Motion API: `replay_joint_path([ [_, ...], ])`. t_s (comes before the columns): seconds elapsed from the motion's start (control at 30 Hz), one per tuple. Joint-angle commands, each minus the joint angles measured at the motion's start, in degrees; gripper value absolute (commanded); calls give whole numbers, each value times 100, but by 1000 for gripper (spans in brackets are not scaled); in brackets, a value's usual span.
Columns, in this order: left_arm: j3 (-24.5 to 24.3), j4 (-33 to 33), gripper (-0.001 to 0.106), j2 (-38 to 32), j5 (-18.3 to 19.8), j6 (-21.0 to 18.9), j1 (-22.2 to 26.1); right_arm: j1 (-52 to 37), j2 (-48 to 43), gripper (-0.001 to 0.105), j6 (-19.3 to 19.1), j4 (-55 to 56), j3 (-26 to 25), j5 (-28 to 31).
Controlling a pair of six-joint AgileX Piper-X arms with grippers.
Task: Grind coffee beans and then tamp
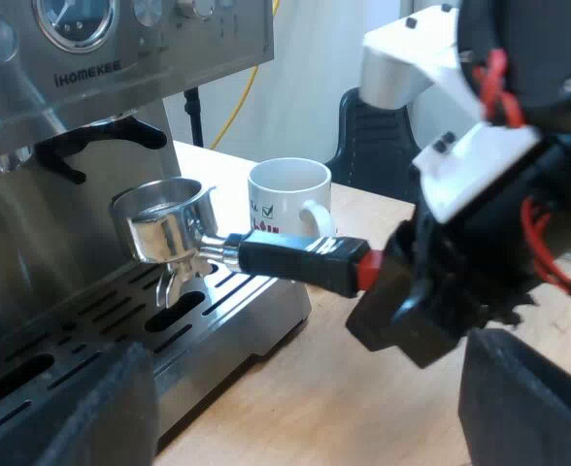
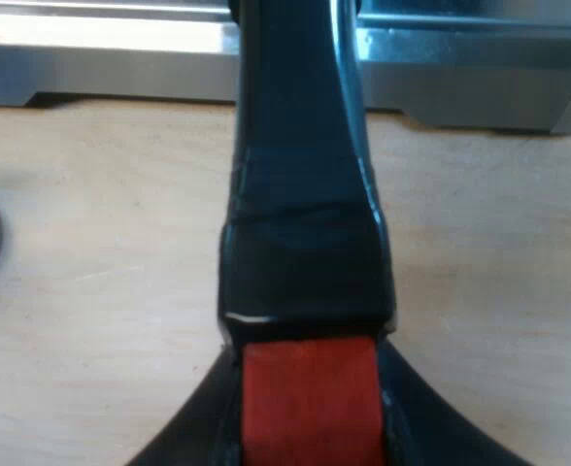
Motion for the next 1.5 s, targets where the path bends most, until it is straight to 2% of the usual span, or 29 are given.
replay_joint_path([
  [0.03,-31,-22,66,-41,-59,-25,-28,117,-126,0,161,82,-55,363],
  [0.23,-49,173,66,-41,-59,-25,-28,428,-296,0,606,70,217,584],
  [0.5,-278,640,66,-41,-59,-25,-28,976,-702,0,595,14,718,886],
  [0.83,-277,678,66,-41,-59,-25,-28,1623,-904,0,568,-254,1320,1078],
  [0.93,-277,787,66,-41,-59,-25,-28,1690,-904,0,326,-726,1581,1033],
  [1.03,-277,794,66,-41,-59,-25,-28,1689,-904,0,3,-1361,1882,712],
  [1.1,-277,794,66,-41,-59,-25,-28,1689,-904,0,-379,-1922,2103,525],
  [1.2,-277,835,66,-41,-59,-25,-28,1678,-904,0,-659,-2441,2388,212],
  [1.43,-277,859,66,-41,-59,-25,-28,1679,-904,0,-1196,-3312,2937,209],
  [1.5,-277,859,66,-41,-59,-25,-28,1679,-904,0,-1214,-3530,3116,237],
])
